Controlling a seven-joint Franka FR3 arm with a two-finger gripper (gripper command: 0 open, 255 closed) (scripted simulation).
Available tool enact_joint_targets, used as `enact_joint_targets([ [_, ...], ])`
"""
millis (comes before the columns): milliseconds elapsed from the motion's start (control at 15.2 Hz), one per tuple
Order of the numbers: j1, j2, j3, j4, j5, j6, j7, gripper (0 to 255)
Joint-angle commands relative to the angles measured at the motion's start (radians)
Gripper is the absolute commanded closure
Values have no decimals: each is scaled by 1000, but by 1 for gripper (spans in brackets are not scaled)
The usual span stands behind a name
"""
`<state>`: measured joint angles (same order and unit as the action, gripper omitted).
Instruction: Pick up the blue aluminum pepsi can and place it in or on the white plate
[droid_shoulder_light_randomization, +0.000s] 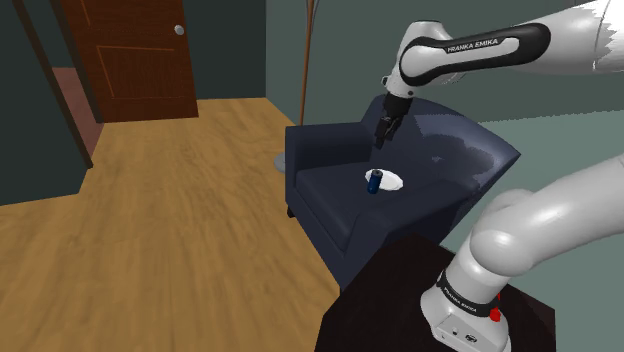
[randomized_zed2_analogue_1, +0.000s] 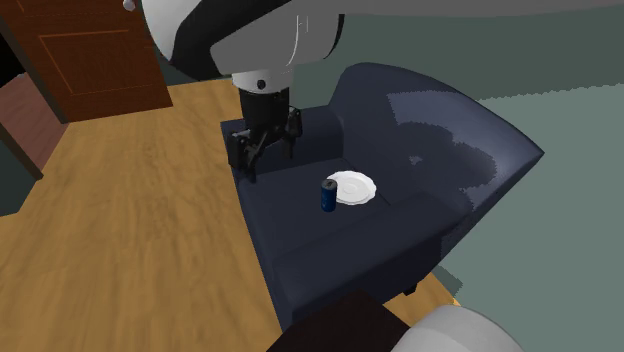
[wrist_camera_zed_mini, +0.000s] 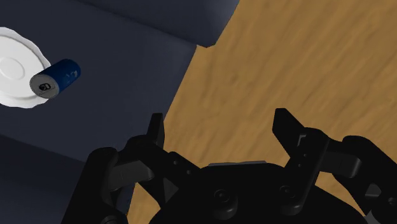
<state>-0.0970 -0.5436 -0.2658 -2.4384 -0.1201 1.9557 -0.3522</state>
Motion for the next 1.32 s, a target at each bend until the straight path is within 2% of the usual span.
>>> enact_joint_targets([
  [0, -6, 63, -37, 5, -6, 57, -38, 0],
  [330, -15, 219, -123, 39, 6, 174, -135, 0],
  [594, -18, 362, -186, 89, 49, 256, -228, 0],
  [924, -32, 560, -243, 179, 154, 337, -366, 0],
  [1254, -87, 767, -251, 303, 290, 381, -510, 0],
])
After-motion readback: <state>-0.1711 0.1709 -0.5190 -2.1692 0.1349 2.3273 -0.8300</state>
